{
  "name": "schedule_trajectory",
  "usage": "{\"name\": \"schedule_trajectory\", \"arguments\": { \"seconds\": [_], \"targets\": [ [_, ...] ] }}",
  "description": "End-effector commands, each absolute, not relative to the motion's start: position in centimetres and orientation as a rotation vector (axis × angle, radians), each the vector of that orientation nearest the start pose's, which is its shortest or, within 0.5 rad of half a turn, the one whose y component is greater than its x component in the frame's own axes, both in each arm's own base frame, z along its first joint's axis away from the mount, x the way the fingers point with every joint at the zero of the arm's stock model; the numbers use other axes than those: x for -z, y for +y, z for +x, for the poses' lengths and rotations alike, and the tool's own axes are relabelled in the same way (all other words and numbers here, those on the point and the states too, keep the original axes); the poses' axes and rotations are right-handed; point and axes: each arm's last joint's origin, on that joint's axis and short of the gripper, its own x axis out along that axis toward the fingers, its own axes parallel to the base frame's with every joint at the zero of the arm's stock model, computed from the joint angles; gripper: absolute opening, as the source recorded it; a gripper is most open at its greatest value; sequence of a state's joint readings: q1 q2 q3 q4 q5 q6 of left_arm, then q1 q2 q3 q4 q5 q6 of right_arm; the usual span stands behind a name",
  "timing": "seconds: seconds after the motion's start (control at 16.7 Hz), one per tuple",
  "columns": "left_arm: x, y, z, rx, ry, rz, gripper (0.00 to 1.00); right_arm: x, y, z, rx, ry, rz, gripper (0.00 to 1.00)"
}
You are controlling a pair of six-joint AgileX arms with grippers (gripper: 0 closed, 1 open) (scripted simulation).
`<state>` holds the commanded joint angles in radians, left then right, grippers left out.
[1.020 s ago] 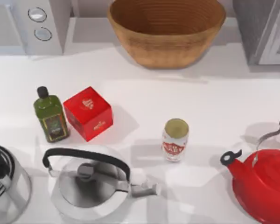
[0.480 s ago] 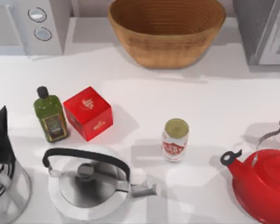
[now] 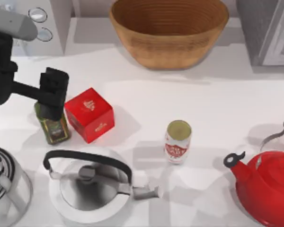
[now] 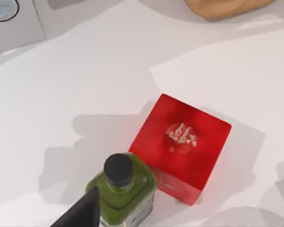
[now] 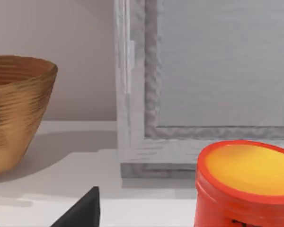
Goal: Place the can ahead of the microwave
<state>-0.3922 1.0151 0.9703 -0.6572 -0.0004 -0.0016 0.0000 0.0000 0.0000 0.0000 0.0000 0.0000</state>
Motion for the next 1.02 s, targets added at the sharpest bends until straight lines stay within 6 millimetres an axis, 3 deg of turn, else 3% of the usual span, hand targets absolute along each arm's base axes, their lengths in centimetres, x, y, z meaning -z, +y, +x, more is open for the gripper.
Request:
{"name": "schedule_trajectory", "arguments": {
  "seconds": [0.24, 0.48, 0.78, 1.02],
  "targets": [
    [-32.2, -14.5, 25.0, 0.487, 0.95, 0.248, 1.0, -16.0, -0.1, 10.6, 0.0, 0.0, 0.0, 1.0],
    [-30.2, -22.3, 29.2, 0.566, 1.175, 0.385, 1.0, -16.0, -0.1, 10.6, 0.0, 0.0, 0.0, 1.0],
    [-25.2, -30.3, 31.2, 0.616, 1.38, 0.543, 1.0, -16.0, -0.1, 10.6, 0.0, 0.0, 0.0, 1.0],
    [-22.2, -33.6, 31.3, 0.628, 1.466, 0.619, 1.0, -16.0, -0.1, 10.6, 0.0, 0.0, 0.0, 1.0]
  ]
}}
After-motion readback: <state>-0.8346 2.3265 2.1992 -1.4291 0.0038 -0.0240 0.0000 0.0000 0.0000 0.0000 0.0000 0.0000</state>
